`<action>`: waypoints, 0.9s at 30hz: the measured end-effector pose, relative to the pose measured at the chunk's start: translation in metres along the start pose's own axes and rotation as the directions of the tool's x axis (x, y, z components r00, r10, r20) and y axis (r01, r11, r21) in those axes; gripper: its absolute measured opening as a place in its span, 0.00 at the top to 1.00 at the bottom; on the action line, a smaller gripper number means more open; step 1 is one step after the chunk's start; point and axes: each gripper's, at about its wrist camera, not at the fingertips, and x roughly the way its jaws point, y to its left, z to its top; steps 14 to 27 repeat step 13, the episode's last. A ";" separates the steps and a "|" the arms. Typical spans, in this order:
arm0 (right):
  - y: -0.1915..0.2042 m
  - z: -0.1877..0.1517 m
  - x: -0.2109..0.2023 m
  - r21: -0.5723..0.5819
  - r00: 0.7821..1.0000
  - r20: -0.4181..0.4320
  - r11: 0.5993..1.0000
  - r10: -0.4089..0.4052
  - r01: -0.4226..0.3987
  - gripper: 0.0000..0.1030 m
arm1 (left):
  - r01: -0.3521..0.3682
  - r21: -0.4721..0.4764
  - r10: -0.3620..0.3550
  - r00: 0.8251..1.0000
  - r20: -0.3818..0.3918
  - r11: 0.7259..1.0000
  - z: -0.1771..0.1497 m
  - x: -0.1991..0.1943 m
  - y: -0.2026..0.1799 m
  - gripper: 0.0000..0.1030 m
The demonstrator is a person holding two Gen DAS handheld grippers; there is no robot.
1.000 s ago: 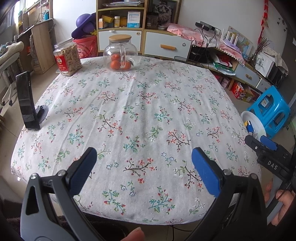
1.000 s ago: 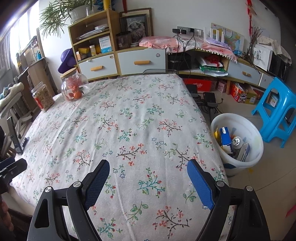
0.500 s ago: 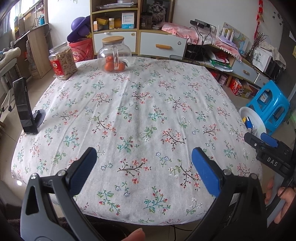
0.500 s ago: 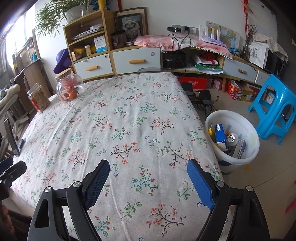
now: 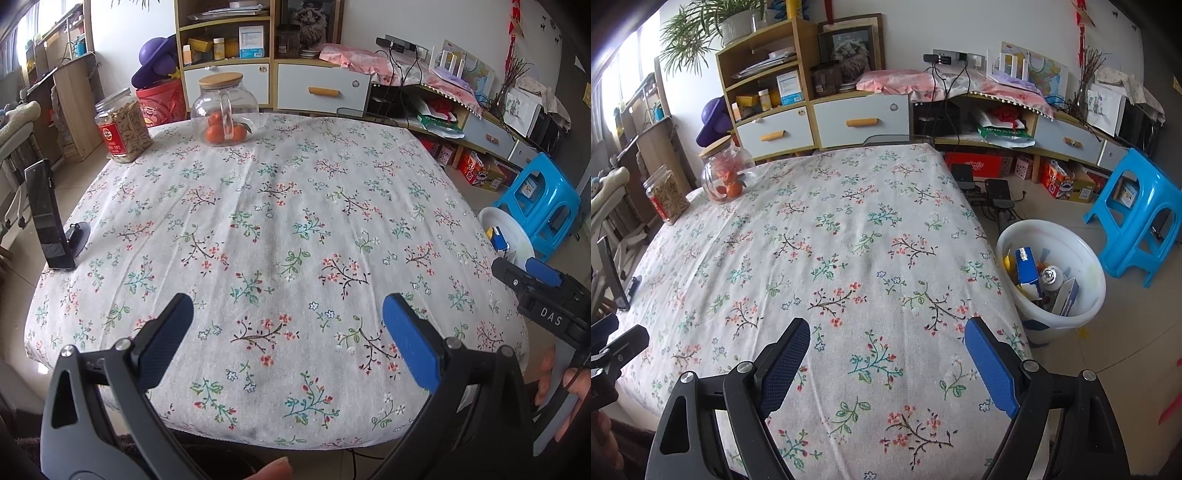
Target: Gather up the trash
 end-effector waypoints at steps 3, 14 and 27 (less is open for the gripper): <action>-0.004 0.001 0.001 0.016 1.000 -0.010 1.000 0.009 -0.009 0.15 | -0.005 0.000 0.005 1.000 0.000 1.000 0.002 0.001 -0.001 0.01; -0.016 -0.007 -0.003 -0.001 1.000 -0.014 1.000 -0.016 0.016 0.15 | -0.008 0.028 0.008 1.000 -0.001 1.000 0.002 0.001 -0.012 0.01; -0.016 -0.007 -0.003 -0.001 1.000 -0.014 1.000 -0.016 0.016 0.15 | -0.008 0.028 0.008 1.000 -0.001 1.000 0.002 0.001 -0.012 0.01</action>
